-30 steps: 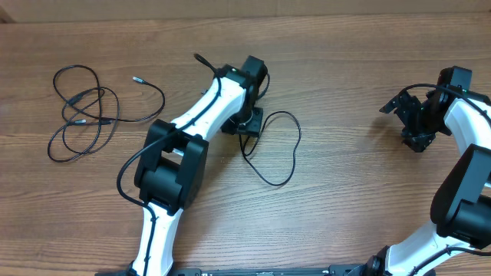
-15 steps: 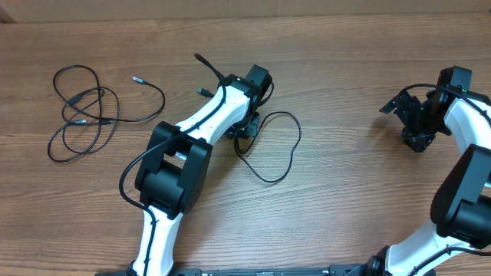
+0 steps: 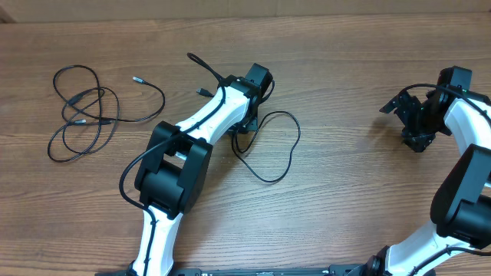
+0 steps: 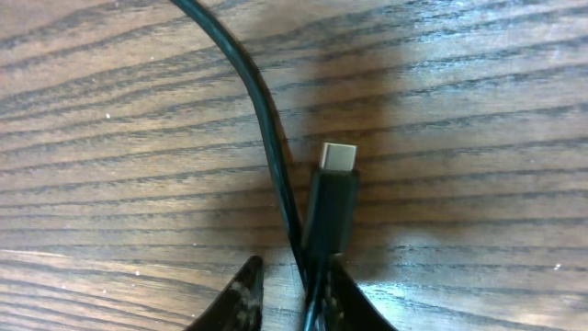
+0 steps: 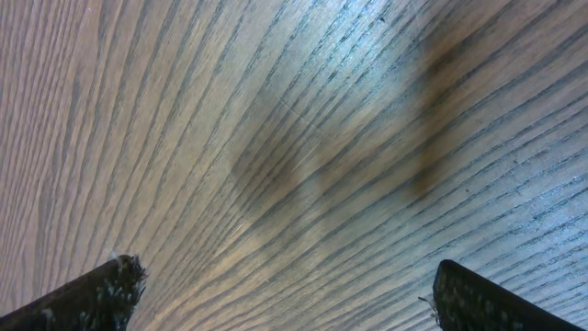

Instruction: Untangle cables

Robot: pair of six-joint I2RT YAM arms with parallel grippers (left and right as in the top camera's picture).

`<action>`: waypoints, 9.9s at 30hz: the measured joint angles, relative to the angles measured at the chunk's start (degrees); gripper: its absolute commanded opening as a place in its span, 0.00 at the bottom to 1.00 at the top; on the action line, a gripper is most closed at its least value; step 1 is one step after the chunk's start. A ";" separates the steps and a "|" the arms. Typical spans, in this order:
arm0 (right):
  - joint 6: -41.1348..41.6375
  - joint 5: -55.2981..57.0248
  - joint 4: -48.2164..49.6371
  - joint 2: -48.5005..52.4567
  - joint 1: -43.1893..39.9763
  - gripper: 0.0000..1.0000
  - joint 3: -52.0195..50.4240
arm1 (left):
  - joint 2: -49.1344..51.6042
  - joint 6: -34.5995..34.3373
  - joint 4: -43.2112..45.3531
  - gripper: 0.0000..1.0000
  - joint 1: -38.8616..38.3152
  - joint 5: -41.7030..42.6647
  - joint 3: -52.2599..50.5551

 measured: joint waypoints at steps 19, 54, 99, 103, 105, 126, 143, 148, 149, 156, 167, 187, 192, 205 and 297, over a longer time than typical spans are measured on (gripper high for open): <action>0.00 0.00 0.00 0.00 0.00 1.00 0.00 | -6.05 -0.72 0.28 0.04 0.00 -1.81 -1.92; 0.00 0.00 -0.02 0.00 0.00 1.00 0.00 | -39.12 -0.42 -2.14 0.04 28.28 -36.92 -1.70; 0.02 0.00 0.00 0.00 0.00 1.00 0.00 | -27.15 8.48 -0.28 0.69 51.78 -1.31 -1.73; 0.00 0.00 -0.02 0.00 0.00 1.00 0.00 | -27.15 8.48 -0.35 0.75 51.78 3.52 -1.73; -0.02 0.00 0.02 0.00 0.00 1.00 0.00 | -27.15 8.66 -1.14 0.76 51.76 7.08 -1.73; 0.00 0.00 0.02 0.00 0.00 1.00 0.00 | -27.15 10.97 -5.07 1.00 40.65 26.08 -18.86; 0.00 0.00 0.00 0.00 0.02 1.00 0.00 | -27.15 10.95 7.10 1.00 24.02 26.27 -33.79; 0.00 0.02 0.00 0.00 0.00 1.00 0.00 | -27.15 10.95 7.43 1.00 20.02 26.29 -35.39; 0.00 0.00 0.00 0.00 0.00 1.00 0.00 | -27.15 10.95 7.43 0.99 19.17 26.27 -35.60; -0.02 -0.02 -0.02 0.00 0.00 1.00 0.00 | -27.15 8.22 8.31 1.00 12.98 26.34 -35.80; 0.00 -0.02 0.00 0.00 0.00 1.00 0.00 | -27.15 6.14 15.56 1.00 9.75 26.47 -36.00; 0.00 0.00 0.00 0.00 0.00 1.00 0.00 | -27.15 5.33 19.39 1.00 8.35 24.98 -36.02; 0.02 0.00 -0.02 0.00 0.00 1.00 0.00 | -27.15 7.15 21.64 0.99 3.96 22.10 -36.02; -0.02 0.00 0.00 0.00 0.00 1.00 0.00 | -29.46 20.61 30.16 0.99 -4.76 18.84 -38.21; 0.02 0.00 0.00 0.00 0.00 1.00 0.00 | -112.52 13.03 48.24 1.00 11.17 18.03 -94.38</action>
